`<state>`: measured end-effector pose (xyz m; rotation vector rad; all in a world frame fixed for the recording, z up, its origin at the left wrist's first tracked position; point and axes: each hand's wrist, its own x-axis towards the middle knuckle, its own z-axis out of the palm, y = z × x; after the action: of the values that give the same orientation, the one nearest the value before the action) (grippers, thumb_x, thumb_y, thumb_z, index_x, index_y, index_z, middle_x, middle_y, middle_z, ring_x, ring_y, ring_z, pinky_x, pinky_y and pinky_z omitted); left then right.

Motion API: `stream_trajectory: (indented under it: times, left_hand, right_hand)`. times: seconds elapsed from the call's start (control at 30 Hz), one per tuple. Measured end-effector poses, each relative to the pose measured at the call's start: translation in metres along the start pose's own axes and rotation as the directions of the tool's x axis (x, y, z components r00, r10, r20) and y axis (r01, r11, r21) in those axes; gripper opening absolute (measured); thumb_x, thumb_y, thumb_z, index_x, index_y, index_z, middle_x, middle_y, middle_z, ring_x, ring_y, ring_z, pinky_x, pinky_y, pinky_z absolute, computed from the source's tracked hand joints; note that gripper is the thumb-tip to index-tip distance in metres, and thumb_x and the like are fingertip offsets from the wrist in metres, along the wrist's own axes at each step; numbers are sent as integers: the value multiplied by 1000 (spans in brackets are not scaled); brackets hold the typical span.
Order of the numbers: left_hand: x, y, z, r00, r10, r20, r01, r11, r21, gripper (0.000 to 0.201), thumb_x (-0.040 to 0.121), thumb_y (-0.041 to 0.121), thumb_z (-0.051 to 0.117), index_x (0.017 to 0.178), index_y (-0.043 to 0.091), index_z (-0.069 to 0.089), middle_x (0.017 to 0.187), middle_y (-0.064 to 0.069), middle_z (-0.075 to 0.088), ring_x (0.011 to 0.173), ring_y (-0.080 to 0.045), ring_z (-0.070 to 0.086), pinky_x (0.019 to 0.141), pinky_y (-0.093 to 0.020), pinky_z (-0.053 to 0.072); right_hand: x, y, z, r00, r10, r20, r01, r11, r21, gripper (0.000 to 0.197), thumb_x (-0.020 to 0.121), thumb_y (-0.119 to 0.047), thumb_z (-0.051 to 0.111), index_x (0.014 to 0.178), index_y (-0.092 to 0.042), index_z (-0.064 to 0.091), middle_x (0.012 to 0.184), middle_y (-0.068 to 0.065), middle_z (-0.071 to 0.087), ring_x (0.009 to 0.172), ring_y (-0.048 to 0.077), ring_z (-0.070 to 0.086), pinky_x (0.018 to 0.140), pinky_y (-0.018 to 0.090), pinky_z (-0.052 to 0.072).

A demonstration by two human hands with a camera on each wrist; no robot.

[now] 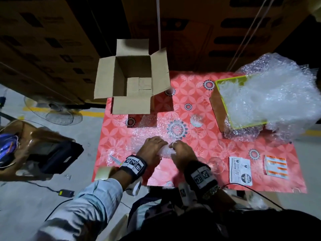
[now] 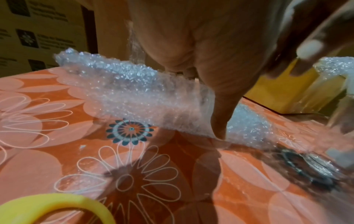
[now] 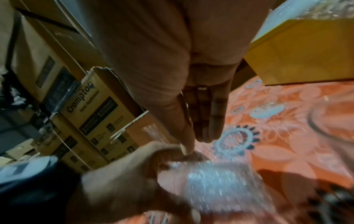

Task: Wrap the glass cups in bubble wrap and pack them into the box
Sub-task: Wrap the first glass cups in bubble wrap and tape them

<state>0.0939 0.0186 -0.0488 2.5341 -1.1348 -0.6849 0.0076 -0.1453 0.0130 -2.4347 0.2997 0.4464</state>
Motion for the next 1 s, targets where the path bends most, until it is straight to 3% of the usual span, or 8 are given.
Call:
stream_trajectory:
  times: [0.13,0.2,0.33,0.5,0.57,0.67,0.83,1.0]
  left_hand:
    - [7,-7,0,998,52,-20,-53,997,-52,65,64,14,85,127,18,66,121,-4,68,117,-26,57,105,-39,40]
    - [9,-9,0,999,48,-7,-48,996,-70,66,64,13,87,126,17,66,120,-4,68,112,-24,56,103,-38,41]
    - [14,-16,-1,996,33,79,-23,993,-118,67,63,14,86,125,19,62,117,-2,65,107,-23,54,98,-45,46]
    - [18,-23,-6,988,-40,151,70,977,-200,81,64,13,92,135,16,54,127,-7,61,113,-27,57,97,-39,50]
    - [18,-27,-10,989,-50,139,84,965,-249,81,62,18,96,130,19,54,124,-5,59,108,-26,59,91,-39,53]
    - [20,-34,-13,994,-34,103,60,965,-254,76,60,35,99,123,19,59,116,-2,56,101,-24,58,85,-37,51]
    - [26,-37,-22,996,-33,81,47,984,-172,65,67,59,90,109,13,72,103,-9,65,95,-27,57,81,-38,51]
    - [27,-39,-30,995,-44,86,58,985,-166,69,80,53,83,135,20,57,123,-11,69,105,-30,65,87,-38,55]
  right_hand:
    - [1,4,41,999,47,21,-48,998,42,54,87,7,58,140,9,50,144,27,51,135,41,47,115,37,32]
    - [7,5,55,996,83,-17,-82,995,57,62,81,11,60,142,11,48,143,30,51,135,44,47,118,42,35]
    - [18,20,80,990,119,-77,-116,992,47,64,71,18,64,134,16,53,123,35,61,111,51,61,96,57,53]
    - [24,29,93,982,185,-43,-179,976,121,63,59,24,68,122,15,62,99,31,68,83,48,69,71,55,60]
    - [25,25,92,977,189,-98,-169,969,179,71,61,26,65,131,14,56,93,28,68,78,44,69,68,51,60]
    - [25,21,89,941,189,-281,-122,964,237,71,78,18,54,146,8,38,93,25,66,80,39,65,70,49,58]
    - [20,16,94,900,139,-413,-93,987,129,43,72,11,36,108,6,58,104,22,60,90,40,60,71,52,57]
    - [19,21,98,913,75,-401,-59,997,52,57,69,24,48,121,5,62,125,26,62,113,44,62,87,57,57]
